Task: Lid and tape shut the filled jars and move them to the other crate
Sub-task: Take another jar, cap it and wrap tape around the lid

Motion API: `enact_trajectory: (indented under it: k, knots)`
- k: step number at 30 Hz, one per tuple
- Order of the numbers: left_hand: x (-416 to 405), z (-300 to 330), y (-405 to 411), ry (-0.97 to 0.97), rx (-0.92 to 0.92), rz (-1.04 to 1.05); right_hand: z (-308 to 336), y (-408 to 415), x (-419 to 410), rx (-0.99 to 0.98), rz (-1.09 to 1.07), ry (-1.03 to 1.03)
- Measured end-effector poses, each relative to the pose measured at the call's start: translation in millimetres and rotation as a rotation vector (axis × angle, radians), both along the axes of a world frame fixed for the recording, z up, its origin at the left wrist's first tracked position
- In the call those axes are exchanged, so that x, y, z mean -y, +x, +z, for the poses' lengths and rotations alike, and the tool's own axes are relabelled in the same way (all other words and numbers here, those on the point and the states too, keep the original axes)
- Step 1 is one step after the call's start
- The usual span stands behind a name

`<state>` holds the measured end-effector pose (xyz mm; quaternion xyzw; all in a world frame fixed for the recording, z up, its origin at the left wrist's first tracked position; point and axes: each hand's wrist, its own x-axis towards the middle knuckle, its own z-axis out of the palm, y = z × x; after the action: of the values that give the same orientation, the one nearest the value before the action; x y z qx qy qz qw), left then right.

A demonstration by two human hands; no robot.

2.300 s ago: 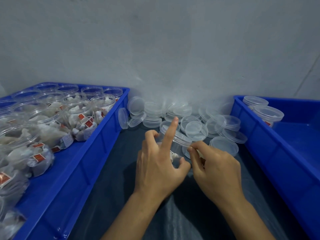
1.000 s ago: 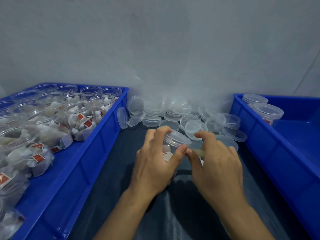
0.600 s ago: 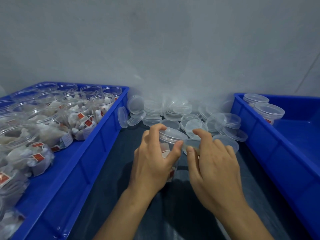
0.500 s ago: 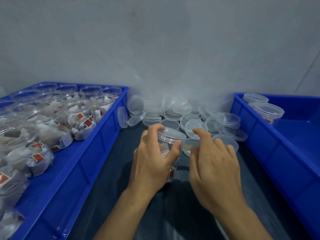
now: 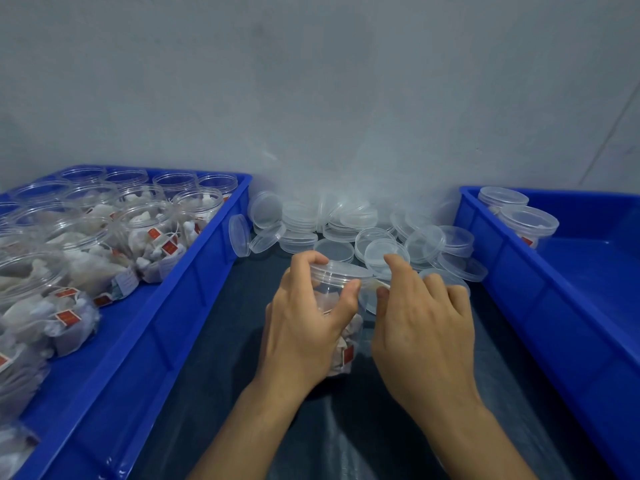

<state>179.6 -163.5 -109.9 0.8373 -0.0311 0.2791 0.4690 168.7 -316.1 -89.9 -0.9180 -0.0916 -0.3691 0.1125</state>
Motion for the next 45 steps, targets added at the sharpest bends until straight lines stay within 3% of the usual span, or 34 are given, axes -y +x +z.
enact_trajectory:
  k: [17,23,33,40,45]
  knots:
    - [2,3,-1,0.023,-0.033,-0.021,0,1,1,0.022,-0.004,-0.013]
    - [4,2,-4,-0.009,-0.040,-0.044,1,0,3,0.088,0.069,0.071]
    - [2,1,-4,-0.146,-0.063,-0.139,2,1,12,-0.053,0.256,0.253]
    - [-7,7,-3,-0.195,-0.075,-0.159,11,5,18,0.075,0.209,0.037]
    - [-8,7,-3,-0.223,-0.078,-0.177,8,9,20,0.026,0.142,0.004]
